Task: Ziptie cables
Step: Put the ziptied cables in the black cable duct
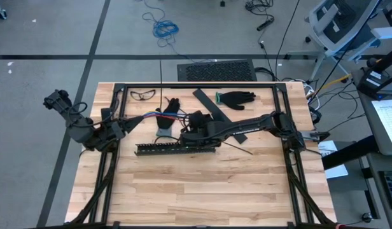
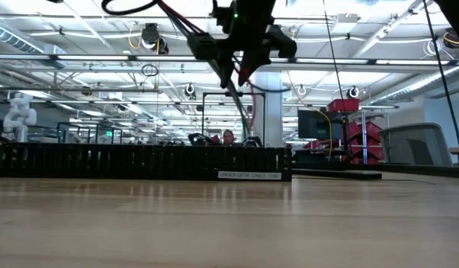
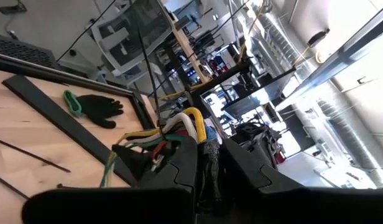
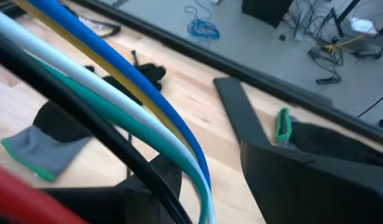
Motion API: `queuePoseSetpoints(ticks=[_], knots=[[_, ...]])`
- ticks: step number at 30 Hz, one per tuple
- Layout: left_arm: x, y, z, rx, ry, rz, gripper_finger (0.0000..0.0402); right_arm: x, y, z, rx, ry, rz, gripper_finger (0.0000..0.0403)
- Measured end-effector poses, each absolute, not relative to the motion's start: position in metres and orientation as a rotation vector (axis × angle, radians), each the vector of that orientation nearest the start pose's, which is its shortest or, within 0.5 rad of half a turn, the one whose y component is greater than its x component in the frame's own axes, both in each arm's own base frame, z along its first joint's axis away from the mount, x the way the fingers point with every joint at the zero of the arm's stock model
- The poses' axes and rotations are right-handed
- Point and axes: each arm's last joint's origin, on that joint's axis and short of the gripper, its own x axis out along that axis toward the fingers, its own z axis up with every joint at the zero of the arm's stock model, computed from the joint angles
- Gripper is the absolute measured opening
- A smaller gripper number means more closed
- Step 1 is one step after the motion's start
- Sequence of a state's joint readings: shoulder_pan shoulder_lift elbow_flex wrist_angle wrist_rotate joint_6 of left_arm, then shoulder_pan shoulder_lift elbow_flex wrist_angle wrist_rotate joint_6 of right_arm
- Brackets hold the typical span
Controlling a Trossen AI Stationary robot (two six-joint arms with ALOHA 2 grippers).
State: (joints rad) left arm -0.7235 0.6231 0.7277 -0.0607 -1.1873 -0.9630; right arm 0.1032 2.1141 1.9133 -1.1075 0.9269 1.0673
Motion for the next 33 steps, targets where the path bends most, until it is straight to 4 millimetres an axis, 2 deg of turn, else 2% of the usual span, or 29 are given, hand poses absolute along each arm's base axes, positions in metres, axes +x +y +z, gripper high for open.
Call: queuePoseSetpoints(ticks=[8, 22, 28, 33], knots=[[0.109, -0.061, 0.335, -0.972, -0.195, 0.444, 0.0050, 0.412, 0.028, 0.279, 0.197, 0.661, -1.173, 0.0155], [0.118, -0.077, 0.327, -1.053, -0.159, 0.411, 0.0050, 0.402, 0.053, 0.280, 0.247, 0.665, -1.159, 0.0155], [0.117, -0.075, 0.329, -1.077, -0.179, 0.409, 0.0050, 0.408, 0.053, 0.281, 0.269, 0.630, -1.130, 0.0155], [0.118, -0.069, 0.334, -1.066, -0.217, 0.428, 0.0050, 0.427, 0.059, 0.286, 0.316, 0.586, -0.978, 0.0155]])
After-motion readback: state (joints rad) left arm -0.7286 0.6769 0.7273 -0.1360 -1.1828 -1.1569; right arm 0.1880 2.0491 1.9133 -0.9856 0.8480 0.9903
